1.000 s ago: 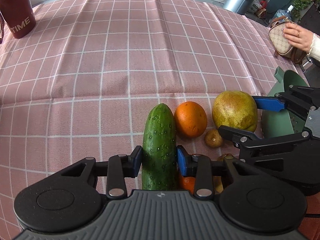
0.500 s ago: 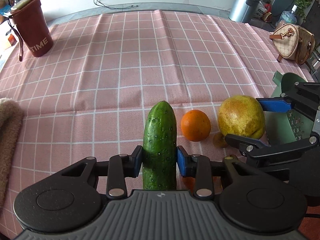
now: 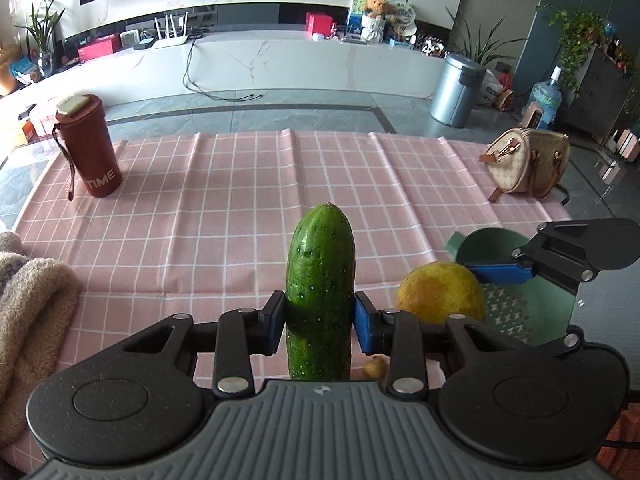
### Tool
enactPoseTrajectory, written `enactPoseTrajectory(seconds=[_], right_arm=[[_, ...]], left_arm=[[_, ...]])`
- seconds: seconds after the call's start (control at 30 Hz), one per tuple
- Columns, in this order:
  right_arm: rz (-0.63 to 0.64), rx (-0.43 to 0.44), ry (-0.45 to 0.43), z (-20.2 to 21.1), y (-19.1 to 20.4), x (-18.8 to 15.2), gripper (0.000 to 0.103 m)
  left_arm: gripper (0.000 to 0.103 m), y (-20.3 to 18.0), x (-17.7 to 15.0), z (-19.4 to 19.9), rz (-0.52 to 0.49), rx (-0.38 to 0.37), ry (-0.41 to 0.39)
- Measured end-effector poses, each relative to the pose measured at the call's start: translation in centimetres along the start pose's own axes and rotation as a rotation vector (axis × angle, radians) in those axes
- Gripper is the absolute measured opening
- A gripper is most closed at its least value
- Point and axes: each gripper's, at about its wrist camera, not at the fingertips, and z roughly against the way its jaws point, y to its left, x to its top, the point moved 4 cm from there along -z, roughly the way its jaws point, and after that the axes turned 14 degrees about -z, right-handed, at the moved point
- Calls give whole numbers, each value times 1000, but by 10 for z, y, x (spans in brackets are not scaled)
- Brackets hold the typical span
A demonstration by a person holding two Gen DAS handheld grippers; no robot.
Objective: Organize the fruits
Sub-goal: 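Carry the pear with the right tool while the left tool carries the cucumber into the colander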
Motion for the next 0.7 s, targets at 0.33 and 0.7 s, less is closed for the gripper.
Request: enactPoseTrajectory(seconds=[0.33, 0.7], right_arm=[[20, -52, 61, 47, -61, -22, 59], [39, -59, 229, 14, -126, -68, 59]], left_arm=[[40, -62, 40, -11, 86, -227, -55], [40, -110, 41, -95, 176, -341, 104]])
